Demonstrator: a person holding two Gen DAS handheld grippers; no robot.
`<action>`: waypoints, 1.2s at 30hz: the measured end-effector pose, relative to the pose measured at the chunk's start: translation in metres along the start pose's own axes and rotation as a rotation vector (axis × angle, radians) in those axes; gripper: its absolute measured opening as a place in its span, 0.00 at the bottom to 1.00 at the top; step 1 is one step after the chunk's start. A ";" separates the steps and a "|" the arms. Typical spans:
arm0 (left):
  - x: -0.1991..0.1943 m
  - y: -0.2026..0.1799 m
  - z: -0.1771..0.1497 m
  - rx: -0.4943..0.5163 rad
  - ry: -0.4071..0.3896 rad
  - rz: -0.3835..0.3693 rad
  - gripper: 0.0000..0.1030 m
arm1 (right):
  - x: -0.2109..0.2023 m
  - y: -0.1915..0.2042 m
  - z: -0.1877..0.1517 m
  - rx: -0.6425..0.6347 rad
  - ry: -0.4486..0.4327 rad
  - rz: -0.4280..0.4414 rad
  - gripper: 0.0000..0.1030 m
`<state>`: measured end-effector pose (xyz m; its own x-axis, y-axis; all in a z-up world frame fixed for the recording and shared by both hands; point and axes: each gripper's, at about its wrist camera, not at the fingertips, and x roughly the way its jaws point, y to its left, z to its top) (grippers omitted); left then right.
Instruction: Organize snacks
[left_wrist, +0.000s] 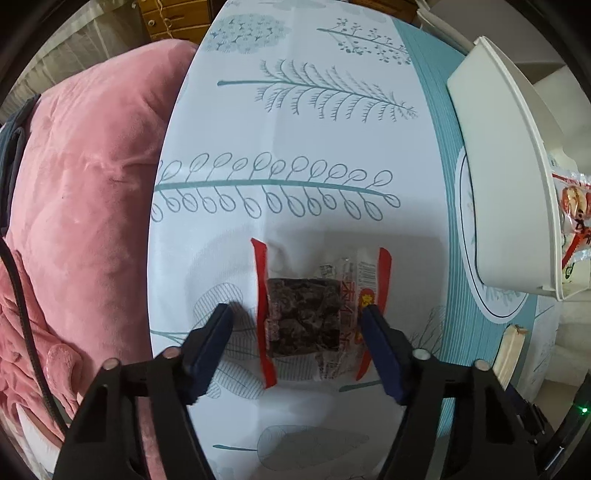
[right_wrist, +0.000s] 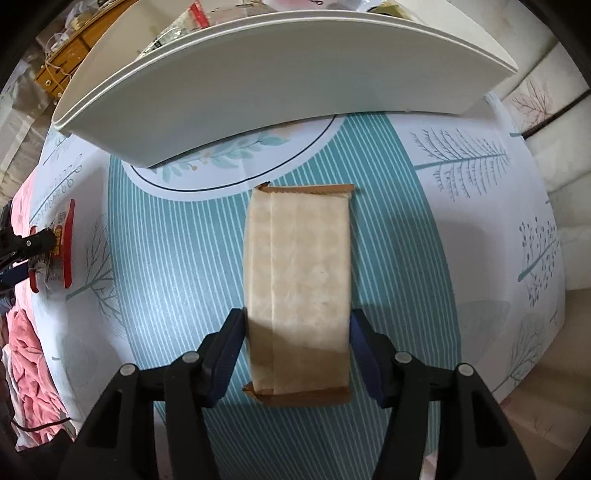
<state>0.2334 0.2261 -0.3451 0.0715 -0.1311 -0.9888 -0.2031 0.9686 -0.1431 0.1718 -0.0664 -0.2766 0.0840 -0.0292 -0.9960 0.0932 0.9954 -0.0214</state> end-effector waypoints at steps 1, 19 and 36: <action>0.000 -0.002 -0.001 0.015 -0.008 0.015 0.57 | -0.001 0.002 0.000 -0.010 0.001 -0.005 0.53; -0.011 -0.005 -0.019 0.007 0.044 0.012 0.45 | -0.028 -0.017 -0.009 0.040 -0.013 0.130 0.52; -0.111 -0.078 -0.017 0.009 -0.056 -0.080 0.45 | -0.124 -0.105 0.012 0.088 -0.293 0.225 0.52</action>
<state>0.2243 0.1611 -0.2246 0.1413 -0.1965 -0.9703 -0.1856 0.9575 -0.2210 0.1629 -0.1685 -0.1495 0.3906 0.1516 -0.9080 0.1240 0.9687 0.2151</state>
